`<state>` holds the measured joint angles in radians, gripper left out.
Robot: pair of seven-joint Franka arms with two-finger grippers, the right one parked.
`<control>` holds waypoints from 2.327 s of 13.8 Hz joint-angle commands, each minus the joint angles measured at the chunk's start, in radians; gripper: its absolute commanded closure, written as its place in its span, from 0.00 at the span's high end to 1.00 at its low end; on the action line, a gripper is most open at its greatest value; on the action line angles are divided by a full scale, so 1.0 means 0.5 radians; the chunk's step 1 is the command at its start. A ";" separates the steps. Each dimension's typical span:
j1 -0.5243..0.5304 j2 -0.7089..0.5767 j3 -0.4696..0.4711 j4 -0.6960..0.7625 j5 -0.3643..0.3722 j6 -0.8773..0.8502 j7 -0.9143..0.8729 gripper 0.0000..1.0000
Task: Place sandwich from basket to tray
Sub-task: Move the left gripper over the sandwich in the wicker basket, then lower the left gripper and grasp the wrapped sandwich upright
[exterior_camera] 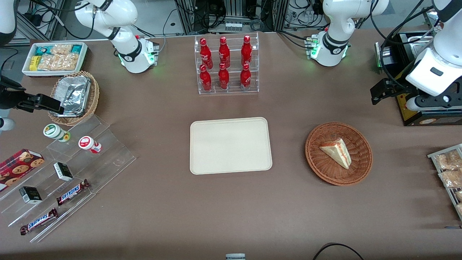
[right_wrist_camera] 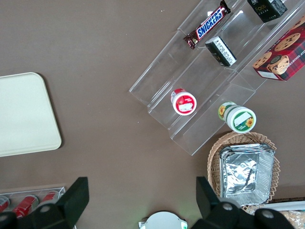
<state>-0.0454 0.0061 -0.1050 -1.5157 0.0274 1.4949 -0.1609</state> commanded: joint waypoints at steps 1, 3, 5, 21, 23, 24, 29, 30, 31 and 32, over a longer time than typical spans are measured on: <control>-0.008 0.022 0.014 0.065 0.034 -0.054 0.109 1.00; -0.004 0.028 0.026 0.056 0.031 -0.051 0.101 1.00; -0.004 0.049 0.026 0.004 0.037 -0.026 0.080 1.00; -0.001 0.058 0.014 -1.500 0.034 1.789 -1.113 1.00; -0.010 0.144 0.011 -1.518 0.034 1.924 -1.246 1.00; -0.010 0.156 0.011 -1.555 0.034 1.977 -1.246 1.00; -0.004 0.288 0.011 -1.616 0.034 2.207 -1.255 1.00; -0.004 0.322 0.011 -1.620 0.031 2.241 -1.255 1.00; -0.001 0.353 0.011 -1.626 0.034 2.293 -1.255 1.00; 0.002 0.383 0.011 -1.629 0.034 2.317 -1.255 1.00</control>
<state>-0.0464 0.1726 -0.0986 -2.3212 0.0331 2.6088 -0.7626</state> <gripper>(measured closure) 0.000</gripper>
